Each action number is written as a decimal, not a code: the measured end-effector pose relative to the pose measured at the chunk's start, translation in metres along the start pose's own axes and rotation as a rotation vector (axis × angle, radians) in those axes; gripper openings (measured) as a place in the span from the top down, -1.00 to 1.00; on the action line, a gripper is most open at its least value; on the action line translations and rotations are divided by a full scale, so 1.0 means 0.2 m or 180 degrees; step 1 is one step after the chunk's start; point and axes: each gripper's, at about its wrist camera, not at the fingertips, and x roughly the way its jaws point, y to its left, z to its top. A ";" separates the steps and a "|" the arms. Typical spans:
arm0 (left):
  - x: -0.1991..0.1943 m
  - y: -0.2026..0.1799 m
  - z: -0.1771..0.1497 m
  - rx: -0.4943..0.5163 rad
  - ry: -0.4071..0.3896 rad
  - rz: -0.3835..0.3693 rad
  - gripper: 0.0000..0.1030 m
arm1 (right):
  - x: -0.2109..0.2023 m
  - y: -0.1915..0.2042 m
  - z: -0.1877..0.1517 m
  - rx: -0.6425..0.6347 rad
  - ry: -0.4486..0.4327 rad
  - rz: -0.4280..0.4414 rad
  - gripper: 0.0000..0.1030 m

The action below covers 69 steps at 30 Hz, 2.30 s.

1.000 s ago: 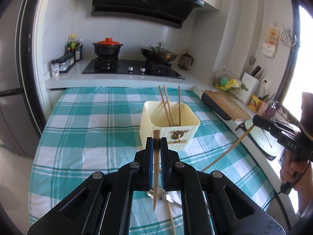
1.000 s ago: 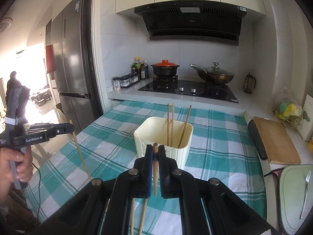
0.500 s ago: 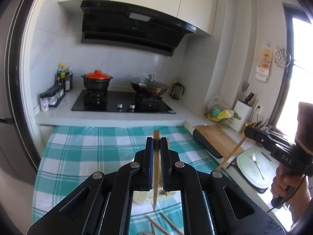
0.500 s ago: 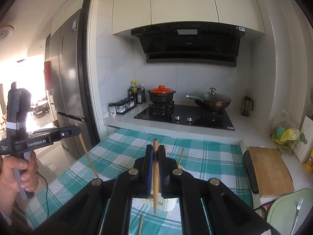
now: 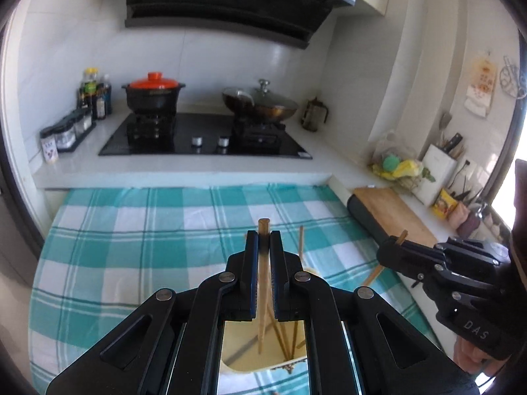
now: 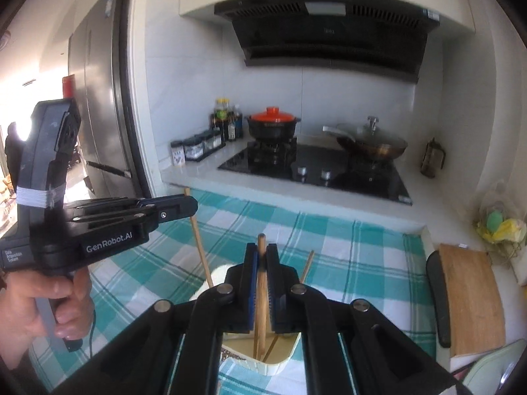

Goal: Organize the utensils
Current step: 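Open both tools to drop the chopsticks into the holder, then withdraw both tools back over the spoon and remaining chopsticks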

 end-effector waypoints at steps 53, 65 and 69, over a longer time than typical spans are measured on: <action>-0.38 0.39 -1.54 -0.0043 0.0971 0.1063 -0.99 | -0.35 -0.08 -1.80 0.0624 0.0865 -0.0927 -0.22; -0.38 0.39 -1.55 -0.0026 0.0988 0.1052 -0.99 | -0.34 -0.08 -1.80 0.0639 0.0864 -0.0924 -0.25; -0.38 0.38 -1.55 -0.0042 0.0984 0.1084 -0.99 | -0.34 -0.08 -1.81 0.0650 0.0860 -0.0919 -0.25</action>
